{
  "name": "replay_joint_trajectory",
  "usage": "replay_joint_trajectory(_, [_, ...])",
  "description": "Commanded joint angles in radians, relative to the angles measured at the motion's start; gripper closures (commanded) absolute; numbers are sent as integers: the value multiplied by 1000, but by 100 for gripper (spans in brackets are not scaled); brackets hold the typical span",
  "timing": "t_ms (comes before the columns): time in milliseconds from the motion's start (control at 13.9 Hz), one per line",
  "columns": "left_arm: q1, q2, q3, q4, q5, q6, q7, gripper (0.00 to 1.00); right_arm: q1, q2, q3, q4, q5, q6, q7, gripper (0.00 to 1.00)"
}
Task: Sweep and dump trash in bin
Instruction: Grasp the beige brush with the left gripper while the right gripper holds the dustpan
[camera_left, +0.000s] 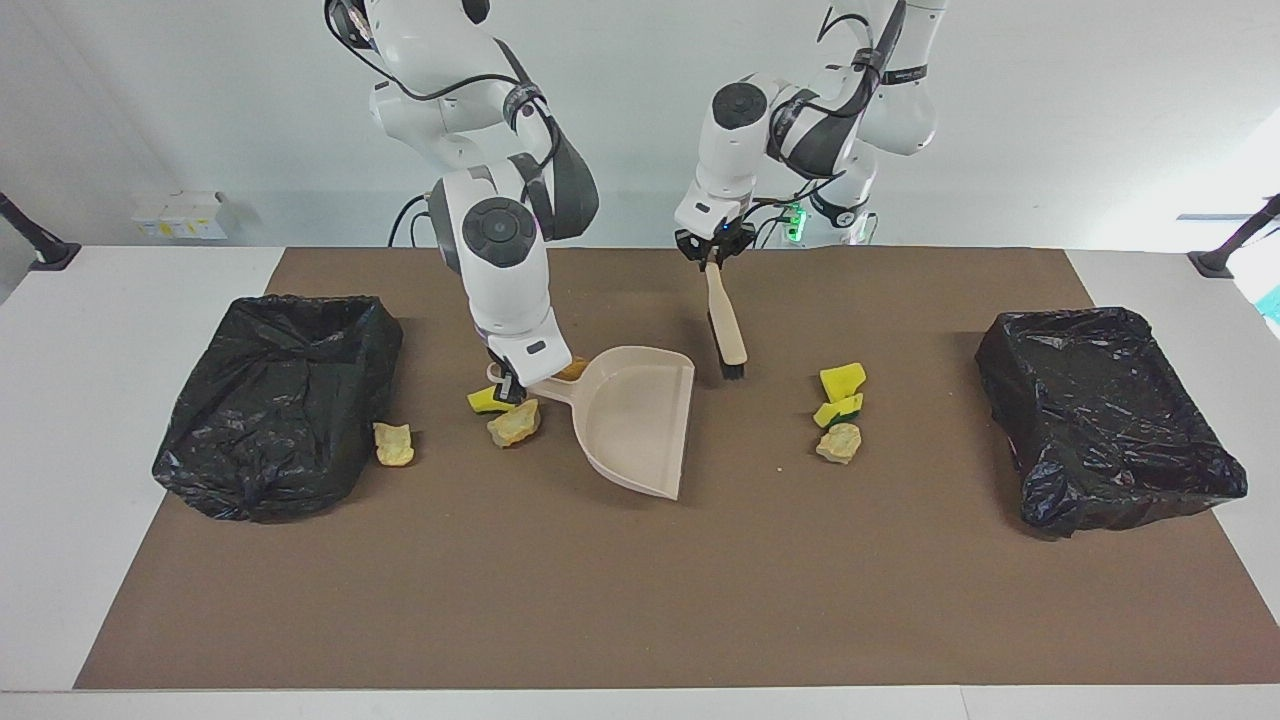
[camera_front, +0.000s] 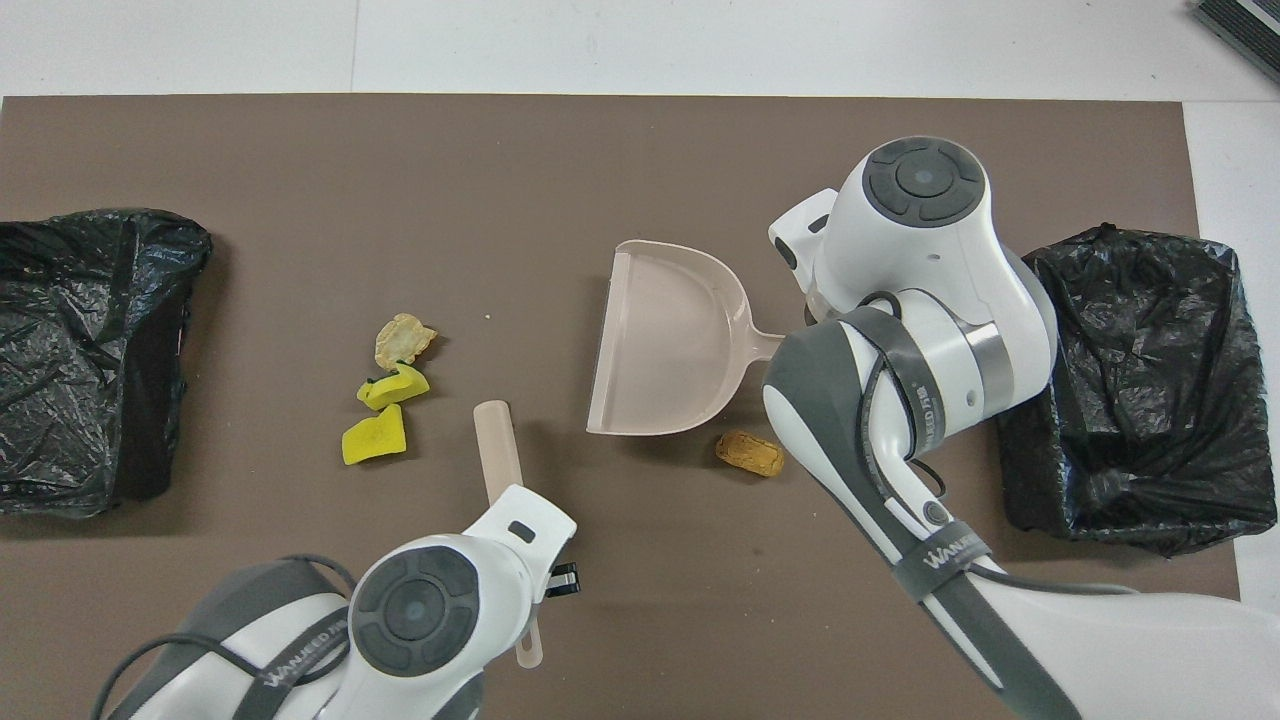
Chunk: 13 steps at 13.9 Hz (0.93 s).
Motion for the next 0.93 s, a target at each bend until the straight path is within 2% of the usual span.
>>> replay_joint_trajectory(0, [84,1,-10,21,2,-25,6,100,-3,-87,7,-147,-18,91,-28,100])
replay_joint_trajectory(144, [165,36,-12,57,43,-28,64,100,20,-101,7,-192,-18,134,-29,100])
replay_joint_trajectory(503, [380,105,-10,125,74,-36,328,100,40,-103,7,-201,-18,157,-29,100])
replay_joint_trajectory(862, [550,125,-10,122,109,-31,521,100,40,-103,7,-210,-18,175,-28,100])
